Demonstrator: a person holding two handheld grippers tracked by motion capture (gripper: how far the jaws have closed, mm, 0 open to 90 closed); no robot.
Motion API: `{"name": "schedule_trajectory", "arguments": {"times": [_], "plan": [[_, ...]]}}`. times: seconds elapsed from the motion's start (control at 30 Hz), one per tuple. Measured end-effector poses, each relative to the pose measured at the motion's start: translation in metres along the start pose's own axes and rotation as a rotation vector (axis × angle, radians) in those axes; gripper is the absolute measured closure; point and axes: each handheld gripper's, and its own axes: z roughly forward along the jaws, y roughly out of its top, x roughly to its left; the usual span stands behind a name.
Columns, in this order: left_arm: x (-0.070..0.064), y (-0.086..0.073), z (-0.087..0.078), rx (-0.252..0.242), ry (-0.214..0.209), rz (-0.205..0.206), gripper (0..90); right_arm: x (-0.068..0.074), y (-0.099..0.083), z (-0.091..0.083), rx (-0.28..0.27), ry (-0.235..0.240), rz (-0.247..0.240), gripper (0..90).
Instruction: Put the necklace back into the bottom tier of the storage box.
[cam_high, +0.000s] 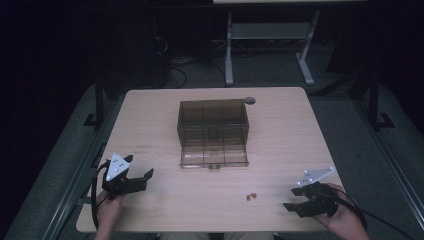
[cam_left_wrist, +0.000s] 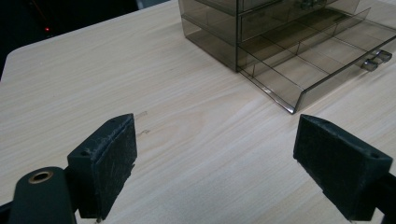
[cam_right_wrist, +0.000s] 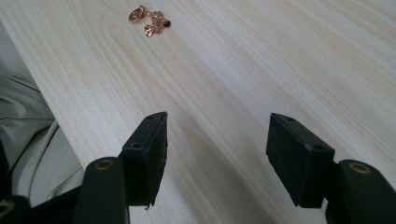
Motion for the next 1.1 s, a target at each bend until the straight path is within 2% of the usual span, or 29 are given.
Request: {"name": "schedule_trajectory", "arguments": {"times": [0.13, 0.37, 0.6, 1.1], "plan": [[-0.003, 0.001, 0.002, 0.003, -0.006, 0.016, 12.9, 0.002, 0.002, 0.001, -0.006, 0.002, -0.015, 37.8], [-0.003, 0.000, 0.002, 0.004, -0.014, 0.020, 12.9, 0.007, 0.007, 0.006, 0.017, 0.006, -0.024, 36.9], [-0.002, 0.000, 0.001, 0.000, -0.010, 0.011, 12.9, 0.011, 0.012, 0.008, 0.018, 0.010, -0.053, 36.7], [-0.001, 0.000, 0.001, 0.000, -0.011, 0.011, 12.9, 0.017, 0.017, 0.010, 0.009, 0.020, -0.063, 36.6]]}}
